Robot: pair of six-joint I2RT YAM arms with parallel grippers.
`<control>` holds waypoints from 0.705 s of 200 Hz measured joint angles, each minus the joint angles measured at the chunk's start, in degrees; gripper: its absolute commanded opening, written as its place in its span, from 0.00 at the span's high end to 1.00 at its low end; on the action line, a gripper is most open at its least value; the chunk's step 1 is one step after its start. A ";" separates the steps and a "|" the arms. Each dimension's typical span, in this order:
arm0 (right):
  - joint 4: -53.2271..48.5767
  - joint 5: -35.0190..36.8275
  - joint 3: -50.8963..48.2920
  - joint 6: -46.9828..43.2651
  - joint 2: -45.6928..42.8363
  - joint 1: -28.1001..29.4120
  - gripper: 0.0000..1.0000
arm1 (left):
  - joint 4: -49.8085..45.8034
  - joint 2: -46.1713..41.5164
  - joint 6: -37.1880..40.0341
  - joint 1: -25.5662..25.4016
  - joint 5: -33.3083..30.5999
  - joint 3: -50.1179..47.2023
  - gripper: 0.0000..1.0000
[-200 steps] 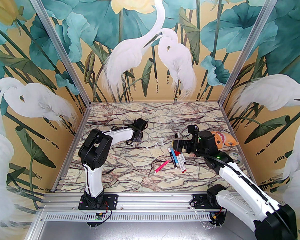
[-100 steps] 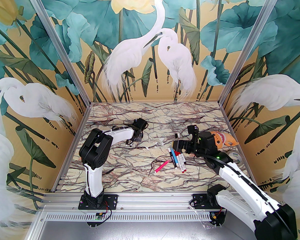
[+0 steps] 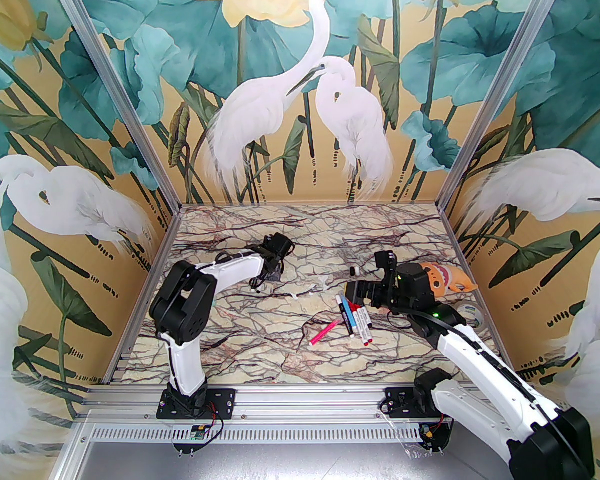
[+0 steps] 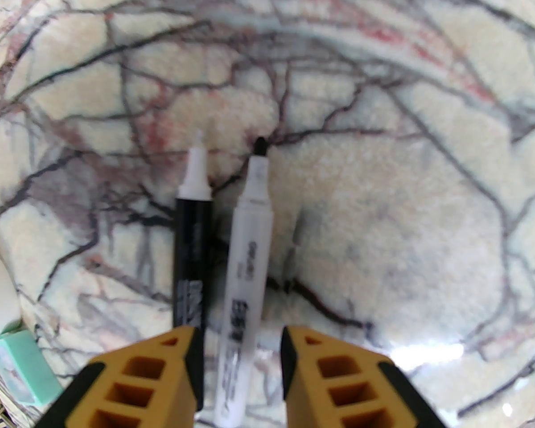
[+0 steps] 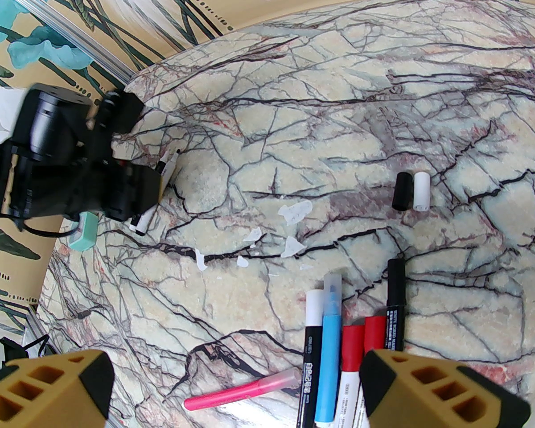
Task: Open the pen caps
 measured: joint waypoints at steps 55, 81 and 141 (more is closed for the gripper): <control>-4.46 -0.02 0.17 -0.22 -1.57 0.00 0.01 | 1.73 -12.15 -0.13 -4.11 13.07 -7.15 0.60; -9.16 0.00 1.36 -0.63 -4.46 0.00 0.01 | 3.17 -15.26 0.90 -8.39 21.09 -9.92 0.61; -19.50 -0.22 3.93 -0.63 -10.62 0.02 0.01 | 7.52 -16.50 1.18 -15.98 35.87 -12.76 0.59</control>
